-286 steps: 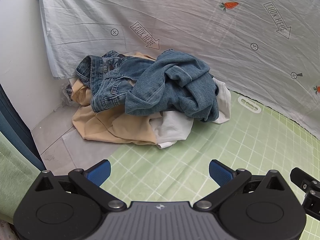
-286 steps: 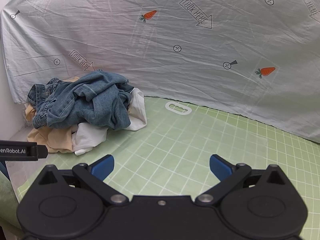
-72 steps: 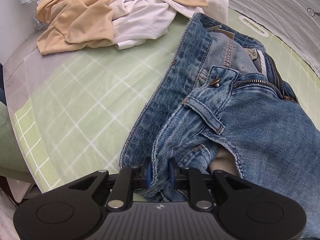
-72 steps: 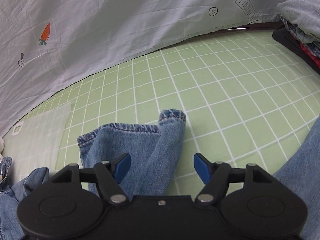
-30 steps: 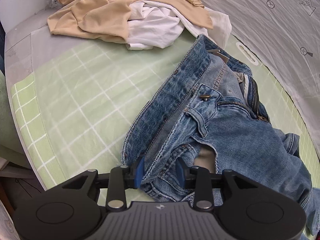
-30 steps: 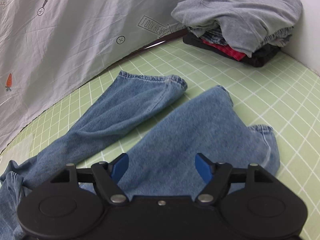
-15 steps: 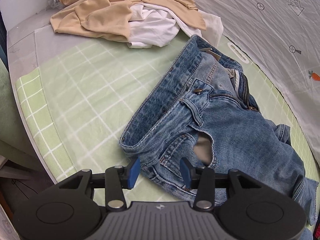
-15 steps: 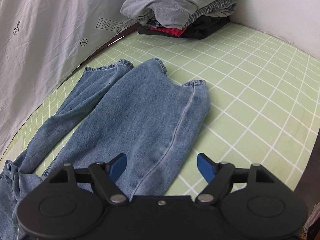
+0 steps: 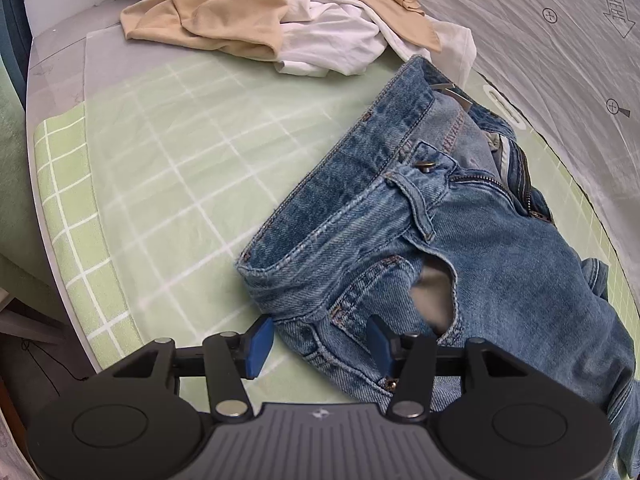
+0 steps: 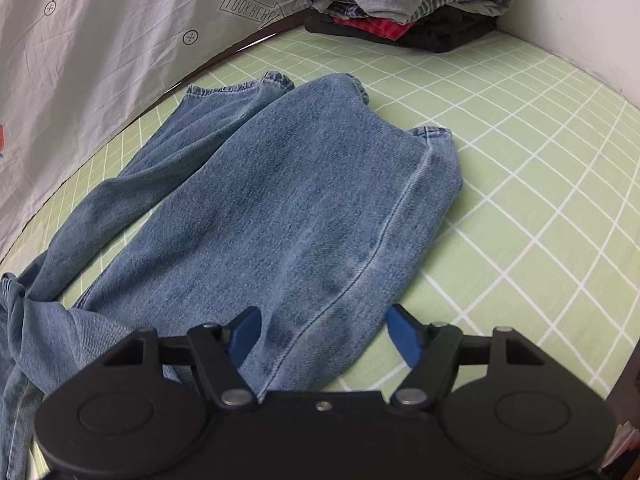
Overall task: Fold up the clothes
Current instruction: 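Grasp the waistband with the left gripper while the right gripper grasps a leg hem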
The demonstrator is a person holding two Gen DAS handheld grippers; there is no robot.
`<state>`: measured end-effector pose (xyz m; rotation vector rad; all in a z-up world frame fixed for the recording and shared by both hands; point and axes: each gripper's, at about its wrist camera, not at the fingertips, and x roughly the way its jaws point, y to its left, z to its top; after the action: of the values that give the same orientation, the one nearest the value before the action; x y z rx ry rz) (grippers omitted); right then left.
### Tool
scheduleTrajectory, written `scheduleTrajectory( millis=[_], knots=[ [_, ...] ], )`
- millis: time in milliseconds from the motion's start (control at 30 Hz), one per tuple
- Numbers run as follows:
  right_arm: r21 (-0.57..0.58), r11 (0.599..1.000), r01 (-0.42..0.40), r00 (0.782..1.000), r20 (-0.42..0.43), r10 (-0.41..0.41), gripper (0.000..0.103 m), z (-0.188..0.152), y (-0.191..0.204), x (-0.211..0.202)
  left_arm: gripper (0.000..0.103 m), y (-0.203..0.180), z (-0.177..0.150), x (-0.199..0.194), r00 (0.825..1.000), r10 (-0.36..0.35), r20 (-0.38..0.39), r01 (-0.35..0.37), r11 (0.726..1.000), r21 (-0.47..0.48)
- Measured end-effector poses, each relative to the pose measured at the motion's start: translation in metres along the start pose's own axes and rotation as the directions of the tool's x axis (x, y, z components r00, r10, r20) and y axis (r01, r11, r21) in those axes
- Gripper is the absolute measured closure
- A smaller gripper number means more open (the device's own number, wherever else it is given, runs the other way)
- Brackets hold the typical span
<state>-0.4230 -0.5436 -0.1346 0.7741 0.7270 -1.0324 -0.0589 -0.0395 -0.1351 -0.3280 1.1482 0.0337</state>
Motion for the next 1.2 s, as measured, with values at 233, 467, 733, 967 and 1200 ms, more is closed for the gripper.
scheduleTrajectory(
  millis=[233, 467, 733, 967, 1200],
  knots=[
    [-0.103, 0.994, -0.033, 0.999, 0.013, 0.035, 0.090, 0.000, 0.003, -0.001, 0.052, -0.003, -0.003, 0.006, 0.999, 0.028, 0.023, -0.028, 0.999, 0.027],
    [-0.049, 0.999, 0.001, 0.994, 0.108, 0.005, 0.093, 0.001, -0.008, -0.032, 0.083, -0.001, -0.007, 0.001, 0.995, 0.060, 0.077, -0.061, 0.998, 0.016],
    [0.051, 0.998, 0.029, 0.977, 0.210, -0.039, 0.094, 0.015, -0.041, -0.078, 0.086, 0.001, 0.005, -0.036, 0.972, 0.114, 0.204, -0.136, 0.986, 0.099],
    [0.038, 0.999, 0.009, 0.973, 0.229, -0.018, 0.094, 0.014, -0.025, -0.107, 0.086, 0.035, 0.021, -0.053, 0.969, 0.145, 0.202, -0.150, 0.989, 0.013],
    [-0.012, 1.000, 0.018, 0.983, 0.182, -0.016, 0.094, 0.040, 0.004, -0.077, 0.086, 0.033, 0.027, -0.029, 0.965, 0.200, 0.167, -0.208, 0.977, 0.035]
  ],
)
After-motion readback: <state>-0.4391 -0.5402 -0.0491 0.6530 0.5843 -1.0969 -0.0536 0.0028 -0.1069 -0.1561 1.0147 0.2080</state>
